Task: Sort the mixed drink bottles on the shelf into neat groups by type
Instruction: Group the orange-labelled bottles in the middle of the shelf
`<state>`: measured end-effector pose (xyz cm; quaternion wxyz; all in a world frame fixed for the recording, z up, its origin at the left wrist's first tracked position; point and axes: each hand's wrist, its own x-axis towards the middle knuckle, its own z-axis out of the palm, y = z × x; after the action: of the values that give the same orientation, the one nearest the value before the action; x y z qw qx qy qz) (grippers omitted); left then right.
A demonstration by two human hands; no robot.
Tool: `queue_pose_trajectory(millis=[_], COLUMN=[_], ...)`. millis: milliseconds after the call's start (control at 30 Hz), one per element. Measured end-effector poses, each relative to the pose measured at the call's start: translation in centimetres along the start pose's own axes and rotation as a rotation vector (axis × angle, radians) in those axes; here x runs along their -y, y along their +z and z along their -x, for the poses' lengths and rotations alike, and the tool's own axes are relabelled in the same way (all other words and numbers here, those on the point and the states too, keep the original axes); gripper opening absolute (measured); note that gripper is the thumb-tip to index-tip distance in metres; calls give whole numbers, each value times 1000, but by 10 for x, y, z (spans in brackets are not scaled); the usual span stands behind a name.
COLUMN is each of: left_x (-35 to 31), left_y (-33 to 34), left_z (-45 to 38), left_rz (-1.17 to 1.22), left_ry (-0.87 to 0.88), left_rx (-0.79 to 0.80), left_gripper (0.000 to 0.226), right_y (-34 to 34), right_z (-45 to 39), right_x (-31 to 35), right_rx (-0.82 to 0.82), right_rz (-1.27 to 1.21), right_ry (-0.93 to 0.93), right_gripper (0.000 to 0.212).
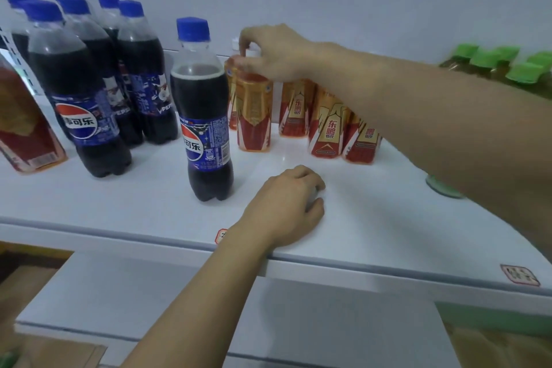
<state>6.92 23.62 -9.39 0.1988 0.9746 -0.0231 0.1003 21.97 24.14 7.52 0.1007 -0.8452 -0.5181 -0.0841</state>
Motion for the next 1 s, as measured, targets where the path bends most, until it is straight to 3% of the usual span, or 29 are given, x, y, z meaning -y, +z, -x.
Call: queue_pose_trajectory(millis=[100, 333, 433, 633, 1000], left_x=[0, 0, -1, 0, -3], left_y=[-1, -1, -2, -1, -1], left_z=[0, 0, 0, -1, -1], left_rz=[-1, -1, 8, 5, -20], left_ry=[5, 9, 3, -1, 6], left_rx=[-1, -4, -7, -2, -29], left_gripper=[36, 36, 36, 37, 35], right_y=[0, -22, -23, -31, -43], right_z=[-2, 10, 13, 13, 20], right_x=[3, -4, -5, -21, -34], right_rx=[-31, 122, 143, 219, 258], right_rz=[15, -116, -157, 75, 234], right_ry=[18, 19, 9, -33, 1], right_gripper=[35, 7, 16, 32, 24])
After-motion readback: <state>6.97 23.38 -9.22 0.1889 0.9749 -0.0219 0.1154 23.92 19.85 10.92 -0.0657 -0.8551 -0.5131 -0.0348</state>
